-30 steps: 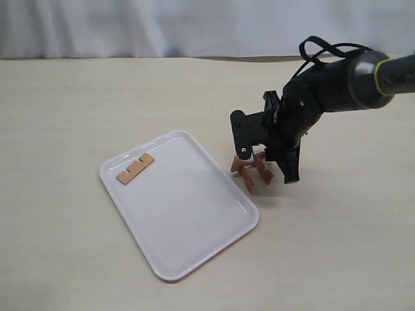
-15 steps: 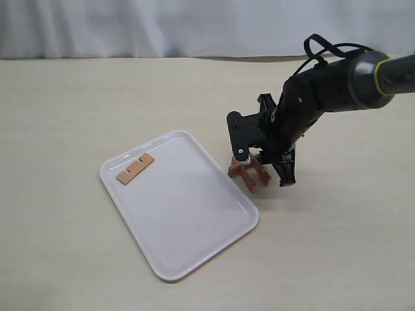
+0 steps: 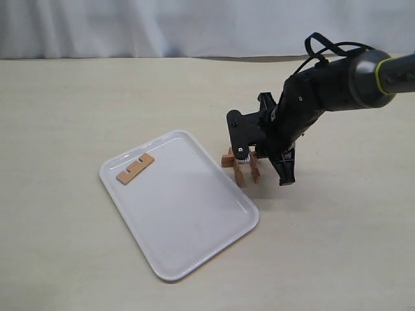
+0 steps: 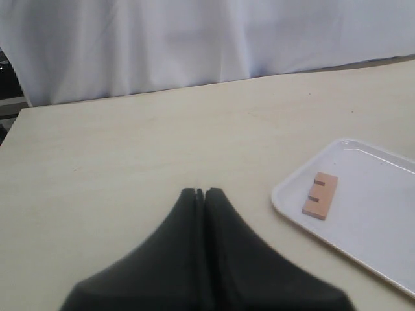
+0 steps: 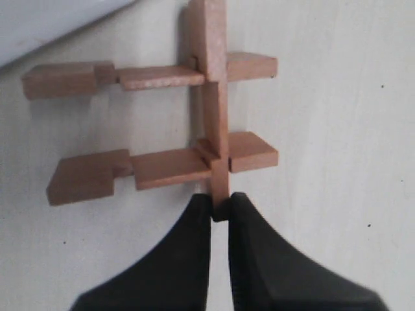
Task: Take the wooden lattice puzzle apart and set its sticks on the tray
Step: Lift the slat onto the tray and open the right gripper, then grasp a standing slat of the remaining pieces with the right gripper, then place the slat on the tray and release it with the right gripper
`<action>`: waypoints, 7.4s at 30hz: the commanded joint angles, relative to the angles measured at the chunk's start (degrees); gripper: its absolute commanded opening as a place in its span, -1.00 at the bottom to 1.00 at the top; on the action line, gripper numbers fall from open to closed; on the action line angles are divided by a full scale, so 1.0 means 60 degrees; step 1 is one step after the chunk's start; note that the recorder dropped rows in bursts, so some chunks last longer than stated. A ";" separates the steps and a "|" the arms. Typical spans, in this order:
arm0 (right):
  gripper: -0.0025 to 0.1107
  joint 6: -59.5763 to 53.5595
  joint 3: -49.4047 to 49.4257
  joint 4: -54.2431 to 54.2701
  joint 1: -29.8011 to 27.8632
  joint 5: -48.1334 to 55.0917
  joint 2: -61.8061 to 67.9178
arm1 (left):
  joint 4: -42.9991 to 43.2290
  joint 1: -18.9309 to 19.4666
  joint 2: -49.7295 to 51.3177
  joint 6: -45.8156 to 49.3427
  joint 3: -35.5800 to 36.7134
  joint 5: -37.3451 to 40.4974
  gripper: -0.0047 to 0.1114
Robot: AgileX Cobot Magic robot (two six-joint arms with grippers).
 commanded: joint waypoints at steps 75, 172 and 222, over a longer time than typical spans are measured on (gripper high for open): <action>0.03 1.2730 -0.0780 0.0039 0.0941 0.1158 -0.0819 | -0.0001 -0.0079 -0.0019 0.0004 0.0017 -0.0164 -0.92; -0.37 1.4592 -0.0780 -0.1077 0.0510 0.0301 0.1011 | -0.0001 -0.0079 -0.0019 0.0004 0.0017 -0.0164 -0.92; 0.13 1.5771 -0.0780 -0.2327 0.1513 -0.0271 0.0063 | -0.0001 -0.0079 -0.0019 0.0004 0.0017 -0.0164 -0.92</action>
